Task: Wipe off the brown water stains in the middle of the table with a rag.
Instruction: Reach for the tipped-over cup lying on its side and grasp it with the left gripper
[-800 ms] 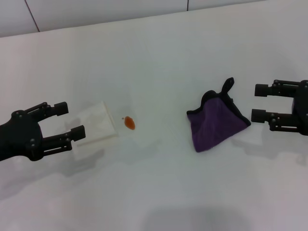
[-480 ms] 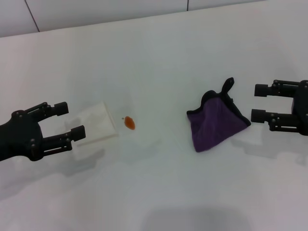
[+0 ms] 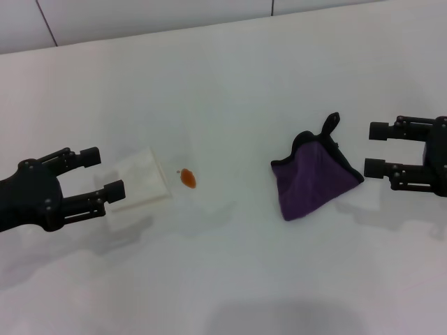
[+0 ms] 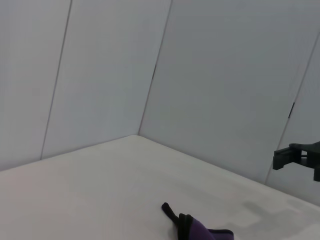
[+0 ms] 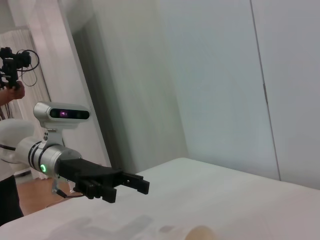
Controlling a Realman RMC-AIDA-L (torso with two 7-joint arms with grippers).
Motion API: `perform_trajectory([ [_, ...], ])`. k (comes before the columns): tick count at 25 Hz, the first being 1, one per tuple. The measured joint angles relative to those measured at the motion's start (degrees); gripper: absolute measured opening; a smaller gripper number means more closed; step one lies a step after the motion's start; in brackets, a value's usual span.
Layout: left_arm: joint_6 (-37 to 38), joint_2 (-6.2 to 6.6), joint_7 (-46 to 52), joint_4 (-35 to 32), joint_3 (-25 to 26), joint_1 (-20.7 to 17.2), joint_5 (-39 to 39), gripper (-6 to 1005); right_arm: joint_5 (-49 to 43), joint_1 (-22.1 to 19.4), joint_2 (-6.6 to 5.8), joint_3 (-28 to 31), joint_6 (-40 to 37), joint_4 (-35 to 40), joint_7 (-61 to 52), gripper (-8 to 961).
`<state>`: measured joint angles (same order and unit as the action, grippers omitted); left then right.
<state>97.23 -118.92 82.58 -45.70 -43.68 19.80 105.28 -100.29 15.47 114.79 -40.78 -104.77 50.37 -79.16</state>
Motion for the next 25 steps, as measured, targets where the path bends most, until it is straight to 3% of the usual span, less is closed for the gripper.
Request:
perform_trajectory([
  [7, 0.21, 0.95, 5.03, -2.11, -0.54, 0.42, 1.92, 839, 0.0, 0.02, 0.0, -0.02, 0.0, 0.0, 0.09, 707],
  [13, 1.84, 0.83, 12.96, -12.12, -0.63, 0.79, 8.49, 831, 0.0, 0.09, 0.0, -0.01, 0.09, -0.19, 0.91, 708],
  [18, 4.4, 1.76, 16.64, -20.97, -0.69, 1.73, 11.35, 825, 0.0, 0.09, 0.0, 0.01, 0.17, -0.59, 1.72, 708],
  [25, 8.48, 2.56, 20.16, -31.03, -1.26, 6.7, 22.23, 815, 0.07, 0.09, 0.0, 0.01, 0.16, -0.67, 2.39, 708],
])
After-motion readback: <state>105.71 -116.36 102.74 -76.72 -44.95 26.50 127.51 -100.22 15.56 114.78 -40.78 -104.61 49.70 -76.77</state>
